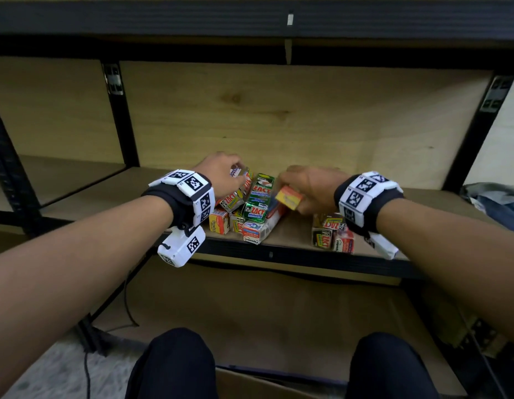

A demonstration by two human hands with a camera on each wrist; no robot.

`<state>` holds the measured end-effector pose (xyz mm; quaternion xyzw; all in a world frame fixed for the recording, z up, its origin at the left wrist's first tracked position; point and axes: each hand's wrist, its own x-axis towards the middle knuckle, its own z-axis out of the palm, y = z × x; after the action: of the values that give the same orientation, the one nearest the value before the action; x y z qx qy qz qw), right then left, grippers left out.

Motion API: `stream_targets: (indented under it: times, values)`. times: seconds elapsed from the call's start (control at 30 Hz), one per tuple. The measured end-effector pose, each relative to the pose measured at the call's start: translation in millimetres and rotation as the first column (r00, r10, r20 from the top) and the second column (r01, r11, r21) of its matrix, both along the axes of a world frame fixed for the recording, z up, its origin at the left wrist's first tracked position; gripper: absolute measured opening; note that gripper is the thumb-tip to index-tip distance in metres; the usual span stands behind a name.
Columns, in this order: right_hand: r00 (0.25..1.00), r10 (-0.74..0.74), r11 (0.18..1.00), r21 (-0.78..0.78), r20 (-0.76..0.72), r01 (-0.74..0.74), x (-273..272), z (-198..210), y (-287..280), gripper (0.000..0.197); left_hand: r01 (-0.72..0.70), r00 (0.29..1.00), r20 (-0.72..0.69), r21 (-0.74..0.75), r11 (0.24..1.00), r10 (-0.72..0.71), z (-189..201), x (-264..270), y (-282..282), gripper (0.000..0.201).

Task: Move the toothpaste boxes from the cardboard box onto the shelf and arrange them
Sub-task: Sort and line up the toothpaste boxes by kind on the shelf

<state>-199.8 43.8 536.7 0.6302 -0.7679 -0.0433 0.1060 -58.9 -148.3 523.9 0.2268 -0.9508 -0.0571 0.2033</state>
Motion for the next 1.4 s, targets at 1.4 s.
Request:
stream_targets:
  times: [1.4]
  values:
    - [0.794, -0.555, 0.806, -0.075, 0.248, 0.587, -122, 8, 224, 0.067, 0.452, 0.862, 0.279, -0.047, 0.891, -0.423, -16, -175, 214, 0.081]
